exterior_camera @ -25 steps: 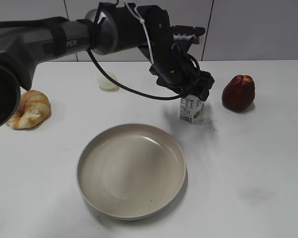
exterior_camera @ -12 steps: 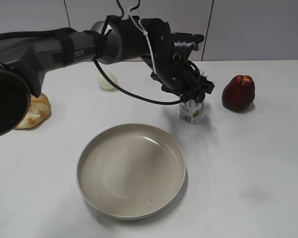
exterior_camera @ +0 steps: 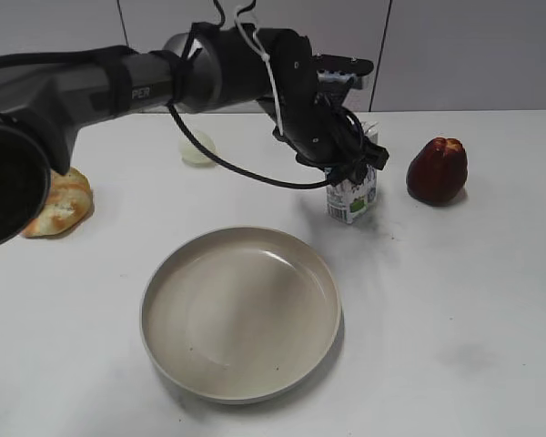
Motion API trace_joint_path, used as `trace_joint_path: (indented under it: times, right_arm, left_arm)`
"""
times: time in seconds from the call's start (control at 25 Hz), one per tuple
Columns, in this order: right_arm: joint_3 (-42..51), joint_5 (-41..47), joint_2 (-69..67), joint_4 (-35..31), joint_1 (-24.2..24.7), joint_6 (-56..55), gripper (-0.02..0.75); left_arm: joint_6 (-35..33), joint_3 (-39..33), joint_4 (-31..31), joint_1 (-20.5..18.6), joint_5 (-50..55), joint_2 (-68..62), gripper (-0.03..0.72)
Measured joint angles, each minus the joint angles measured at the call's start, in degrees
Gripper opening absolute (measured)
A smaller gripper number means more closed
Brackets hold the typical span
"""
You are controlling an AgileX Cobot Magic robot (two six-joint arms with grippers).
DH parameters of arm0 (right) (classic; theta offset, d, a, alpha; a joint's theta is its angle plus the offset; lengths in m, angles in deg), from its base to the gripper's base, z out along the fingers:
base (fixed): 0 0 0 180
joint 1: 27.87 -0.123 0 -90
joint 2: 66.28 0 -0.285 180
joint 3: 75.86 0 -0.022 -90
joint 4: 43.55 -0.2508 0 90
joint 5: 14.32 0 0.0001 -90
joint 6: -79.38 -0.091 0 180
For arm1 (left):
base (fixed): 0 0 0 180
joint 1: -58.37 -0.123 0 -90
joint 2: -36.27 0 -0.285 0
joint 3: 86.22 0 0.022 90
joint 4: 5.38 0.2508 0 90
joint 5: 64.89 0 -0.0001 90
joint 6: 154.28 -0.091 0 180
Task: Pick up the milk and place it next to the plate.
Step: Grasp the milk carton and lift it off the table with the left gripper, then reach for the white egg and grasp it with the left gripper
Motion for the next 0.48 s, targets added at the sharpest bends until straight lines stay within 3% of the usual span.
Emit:
trace_joint_path:
  times: [0.28,0.48]
  right_arm:
    - [0.0,0.0,0.0,0.0,0.0,0.0,0.466]
    - [0.0,0.0,0.0,0.0,0.0,0.0,0.466]
  left_arm:
    - [0.0,0.0,1.68,0.0,1.34,3.92,0.307]
    - [0.06,0.0,5.18,0.0,8.94,9.33,0.307]
